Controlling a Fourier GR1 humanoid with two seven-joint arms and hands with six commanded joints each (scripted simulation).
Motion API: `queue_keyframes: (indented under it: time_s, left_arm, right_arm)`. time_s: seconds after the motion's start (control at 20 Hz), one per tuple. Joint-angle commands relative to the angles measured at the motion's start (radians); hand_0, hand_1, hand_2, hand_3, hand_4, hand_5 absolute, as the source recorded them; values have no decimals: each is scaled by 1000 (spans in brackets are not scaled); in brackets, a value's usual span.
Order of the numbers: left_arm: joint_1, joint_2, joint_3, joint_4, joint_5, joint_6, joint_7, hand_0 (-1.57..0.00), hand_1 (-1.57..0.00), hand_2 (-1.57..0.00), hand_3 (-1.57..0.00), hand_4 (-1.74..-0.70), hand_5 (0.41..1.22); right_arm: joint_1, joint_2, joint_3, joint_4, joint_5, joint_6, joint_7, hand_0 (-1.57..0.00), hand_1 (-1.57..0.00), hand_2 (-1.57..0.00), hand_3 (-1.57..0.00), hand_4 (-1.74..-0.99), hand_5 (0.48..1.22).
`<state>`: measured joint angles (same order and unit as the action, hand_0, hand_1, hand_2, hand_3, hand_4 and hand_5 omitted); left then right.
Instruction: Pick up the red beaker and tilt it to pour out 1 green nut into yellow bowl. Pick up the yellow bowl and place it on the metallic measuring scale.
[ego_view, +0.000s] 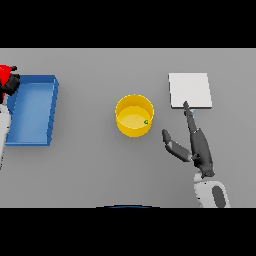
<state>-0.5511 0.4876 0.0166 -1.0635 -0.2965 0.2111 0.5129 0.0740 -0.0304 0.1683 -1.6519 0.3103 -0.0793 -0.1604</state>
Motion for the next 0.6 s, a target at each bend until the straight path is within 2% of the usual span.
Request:
queue_keyframes:
  time_s: [0.0,0.15,0.2,0.3,0.35,0.45,0.55]
  left_arm:
    - [27,-7,-2,-24,3,6,9,-1571,-1571,-1571,-1547,-1741,1123]
    - [79,-2,-24,-77,-26,14,17,-1571,-1571,-1571,-1559,-1713,991]
    - [90,2,-32,-97,-33,6,29,-1571,-1571,-1571,-1561,-1645,941]
    - [101,14,-38,-108,-38,-10,31,-1571,-1571,-1563,-1536,-1401,848]
    - [112,19,-39,-125,-33,-24,34,-1571,-1543,-1501,-1470,-1275,810]
    - [131,26,-42,-157,-18,-52,32,-1393,-1215,-1209,-1136,-1068,749]
    - [135,20,-54,-157,-20,-64,53,-965,-796,-816,-768,-958,696]
  right_arm:
    - [10,3,6,-4,11,-7,-7,1,1,1,1,-1010,650]
    - [15,-10,0,-14,10,-3,-4,1,1,1,1,-1017,638]
    - [11,-7,2,-11,17,-9,4,1,1,1,1,-1021,636]
    - [5,-2,8,-11,24,-12,9,1,1,1,1,-1017,635]
    - [7,-2,7,-9,20,-9,5,1,1,1,1,-1012,634]
    - [1,3,4,-13,11,-10,-1,1,1,1,1,-1007,635]
    - [-3,3,1,-6,9,-10,7,1,1,1,1,-1004,635]
